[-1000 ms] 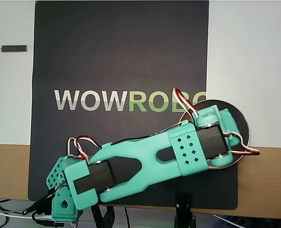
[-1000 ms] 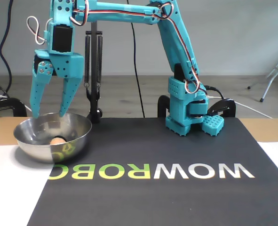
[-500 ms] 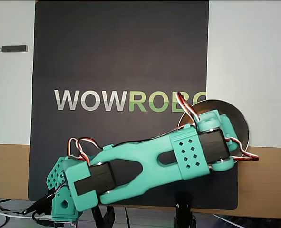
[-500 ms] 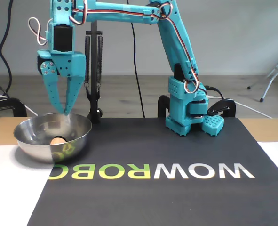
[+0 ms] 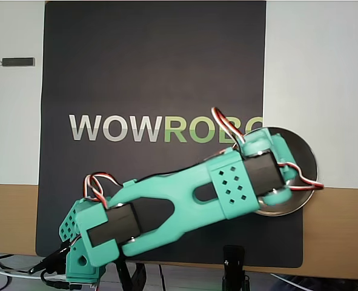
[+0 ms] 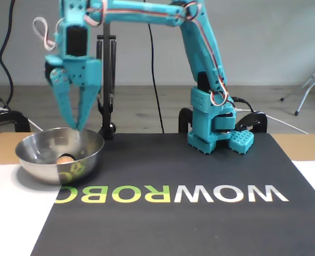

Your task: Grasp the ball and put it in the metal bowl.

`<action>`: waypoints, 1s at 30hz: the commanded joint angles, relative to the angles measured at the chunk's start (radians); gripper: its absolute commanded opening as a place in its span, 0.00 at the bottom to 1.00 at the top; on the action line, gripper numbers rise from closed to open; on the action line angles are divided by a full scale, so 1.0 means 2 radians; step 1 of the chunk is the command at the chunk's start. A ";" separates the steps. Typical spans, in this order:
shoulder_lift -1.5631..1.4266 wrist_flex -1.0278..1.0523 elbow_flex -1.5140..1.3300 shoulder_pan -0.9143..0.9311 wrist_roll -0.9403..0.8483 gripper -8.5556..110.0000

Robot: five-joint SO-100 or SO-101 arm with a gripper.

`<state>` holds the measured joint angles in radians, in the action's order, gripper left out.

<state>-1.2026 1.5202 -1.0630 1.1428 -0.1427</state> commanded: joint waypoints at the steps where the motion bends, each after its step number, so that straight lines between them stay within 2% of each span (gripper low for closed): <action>1: -0.054 0.003 -0.015 -0.018 0.002 0.07; 19: -0.265 -0.002 -0.219 -0.232 0.002 0.07; 30: -0.279 0.002 -0.231 -0.371 0.070 0.07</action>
<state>-1.7227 1.5202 -1.5232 0.4464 -0.0184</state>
